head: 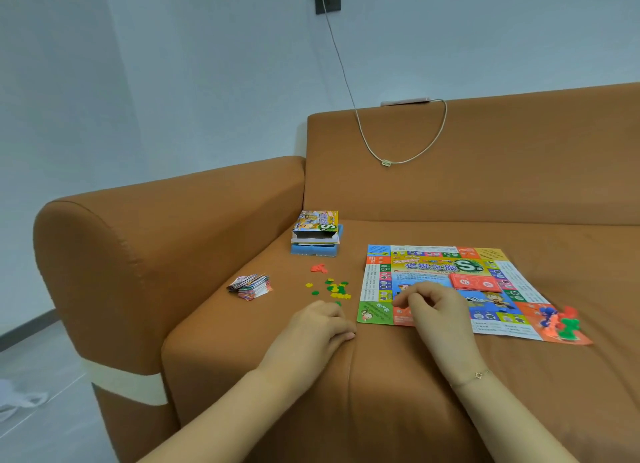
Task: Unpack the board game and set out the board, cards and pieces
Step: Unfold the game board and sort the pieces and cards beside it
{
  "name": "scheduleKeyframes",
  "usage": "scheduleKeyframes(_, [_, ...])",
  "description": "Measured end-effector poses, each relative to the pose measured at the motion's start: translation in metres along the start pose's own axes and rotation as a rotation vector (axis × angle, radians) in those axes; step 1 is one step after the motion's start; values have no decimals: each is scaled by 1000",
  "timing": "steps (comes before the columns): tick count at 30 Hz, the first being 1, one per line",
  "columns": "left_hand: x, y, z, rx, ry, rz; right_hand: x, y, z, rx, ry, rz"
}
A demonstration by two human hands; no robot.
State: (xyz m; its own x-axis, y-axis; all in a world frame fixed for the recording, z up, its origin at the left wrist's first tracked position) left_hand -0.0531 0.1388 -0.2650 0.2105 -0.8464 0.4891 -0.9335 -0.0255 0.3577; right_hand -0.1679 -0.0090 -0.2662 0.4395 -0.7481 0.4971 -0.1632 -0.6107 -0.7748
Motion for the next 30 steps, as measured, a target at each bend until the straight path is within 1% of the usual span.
scheduleKeyframes(3, [-1,1,0,12,1,-34,-1,-1,-6,1,-12,15])
scheduleKeyframes(6, [2,-1,1,34,51,-121,-5,-2,-12,-16,-26,-5])
scheduleKeyframes(8, [5,-1,2,55,56,-185,-9,-2,-15,-32,-35,-22])
scheduleKeyframes(13, [10,2,2,126,0,-320,-12,-1,-17,-28,-44,-13])
scheduleKeyframes(16, [17,5,1,169,-59,-374,-10,0,-14,-36,-46,-30])
scheduleKeyframes(18, [20,7,-1,154,-76,-395,-10,1,-13,-43,-54,-38])
scheduleKeyframes(21, [20,5,-6,118,-18,-373,-11,2,-12,-50,-61,-42])
scheduleKeyframes(26, [15,8,11,304,-56,-249,-10,2,-11,-71,-80,-69])
scheduleKeyframes(30, [16,2,12,301,-13,-210,-10,2,-10,-71,-108,-65])
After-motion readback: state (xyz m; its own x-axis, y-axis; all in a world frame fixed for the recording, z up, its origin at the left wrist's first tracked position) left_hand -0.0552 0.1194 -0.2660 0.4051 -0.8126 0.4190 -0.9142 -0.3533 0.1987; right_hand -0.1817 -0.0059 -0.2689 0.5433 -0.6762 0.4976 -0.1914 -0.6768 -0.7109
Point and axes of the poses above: each hand's wrist, its own x-axis towards the middle knuckle, its own z-axis out of the palm, y = z × x, the point moved 4 cm from there along x, towards the middle knuckle, and after that the axes turned 12 degrees about -x, right-handed, at the moved point
